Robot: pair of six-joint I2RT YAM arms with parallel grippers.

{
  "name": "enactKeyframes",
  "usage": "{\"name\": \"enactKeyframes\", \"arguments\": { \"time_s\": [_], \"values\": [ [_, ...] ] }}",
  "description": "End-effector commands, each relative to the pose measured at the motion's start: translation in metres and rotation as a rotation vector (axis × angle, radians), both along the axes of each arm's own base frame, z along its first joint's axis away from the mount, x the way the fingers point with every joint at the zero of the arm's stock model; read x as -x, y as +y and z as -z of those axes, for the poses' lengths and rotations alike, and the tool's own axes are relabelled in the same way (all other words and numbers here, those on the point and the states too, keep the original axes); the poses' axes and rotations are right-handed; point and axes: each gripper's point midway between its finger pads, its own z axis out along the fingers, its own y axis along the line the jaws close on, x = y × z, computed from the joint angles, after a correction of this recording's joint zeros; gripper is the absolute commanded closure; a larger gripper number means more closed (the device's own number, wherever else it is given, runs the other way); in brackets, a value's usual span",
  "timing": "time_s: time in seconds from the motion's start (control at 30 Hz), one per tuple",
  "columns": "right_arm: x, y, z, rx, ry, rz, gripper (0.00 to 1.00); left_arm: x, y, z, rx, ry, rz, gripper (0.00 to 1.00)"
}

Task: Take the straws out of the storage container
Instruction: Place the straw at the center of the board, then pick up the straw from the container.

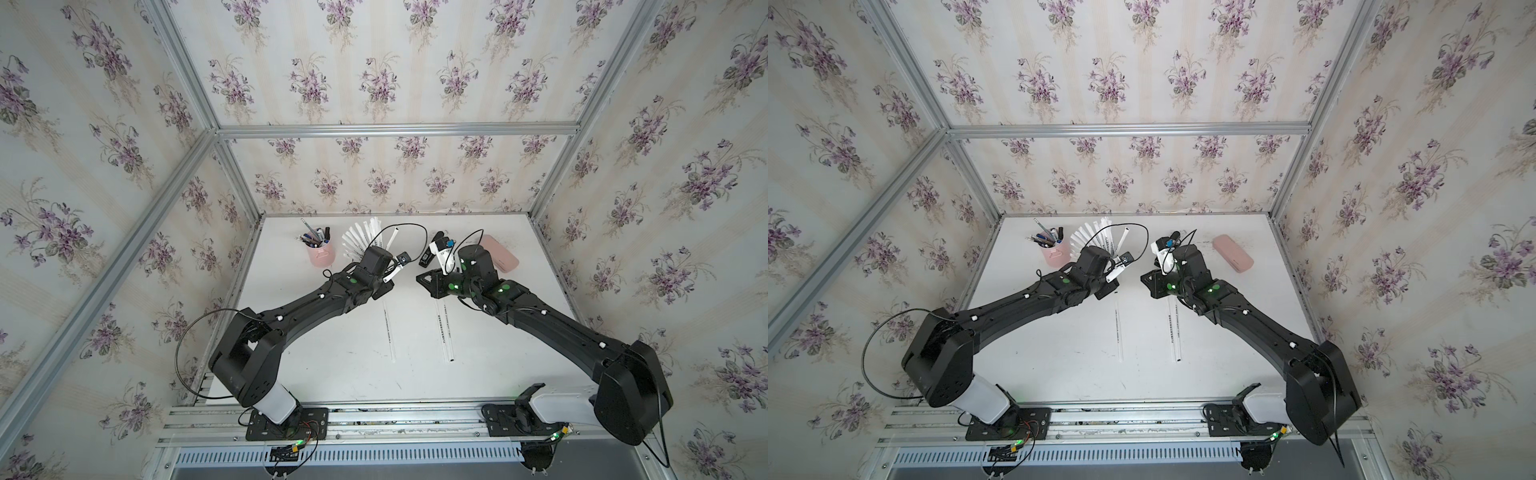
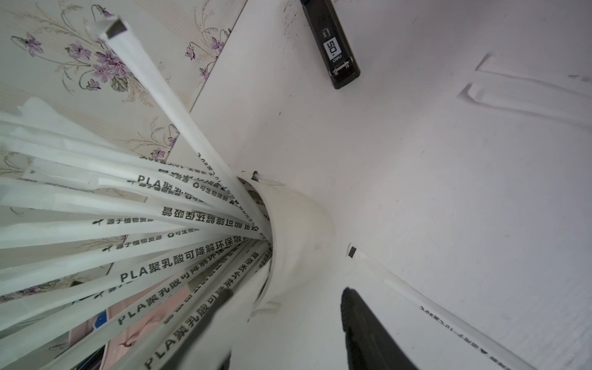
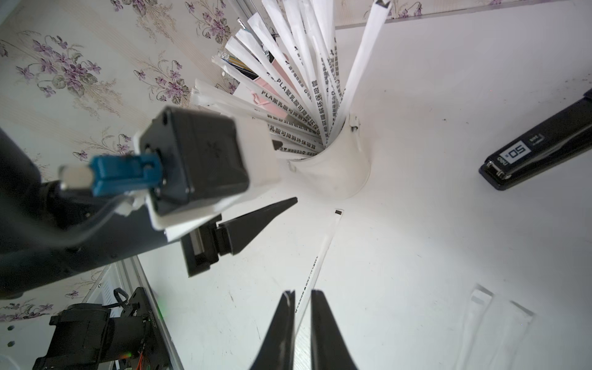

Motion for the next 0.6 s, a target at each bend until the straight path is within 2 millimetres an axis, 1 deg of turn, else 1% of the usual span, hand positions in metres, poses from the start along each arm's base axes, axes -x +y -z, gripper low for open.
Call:
{"name": "enactKeyframes", "arguments": {
  "time_s": [0.0,0.1,0.2,0.3,0.37,0.43,0.5,0.57],
  "values": [
    [-0.004,0.0,-0.007,-0.011,-0.032,0.007,0.85,-0.014,-0.001,-0.011,0.05,-0.049,-0.035,0.46],
    [-0.004,0.001,-0.007,-0.01,-0.034,0.006,0.85,-0.018,0.0,-0.01,0.075,-0.045,-0.041,0.46],
    [-0.005,0.001,-0.006,-0.009,-0.036,0.01,0.85,-0.021,-0.006,-0.01,0.098,-0.032,-0.018,0.48],
    [-0.006,0.002,-0.005,-0.007,-0.035,0.009,0.85,-0.024,-0.012,-0.012,0.1,-0.026,0.002,0.56],
    [-0.006,0.002,-0.004,-0.009,-0.034,0.008,0.85,-0.025,-0.014,-0.014,0.101,-0.025,0.005,0.63],
    [-0.006,0.002,-0.004,-0.01,-0.034,0.008,0.85,-0.026,-0.015,-0.016,0.101,-0.026,0.012,0.67],
    [-0.006,0.001,-0.002,-0.01,-0.031,0.011,0.86,-0.025,-0.014,-0.019,0.095,-0.025,0.014,0.73],
    [-0.005,0.001,-0.002,-0.012,-0.031,0.011,0.86,-0.025,-0.012,-0.023,0.088,-0.029,0.008,0.76]
  ]
}}
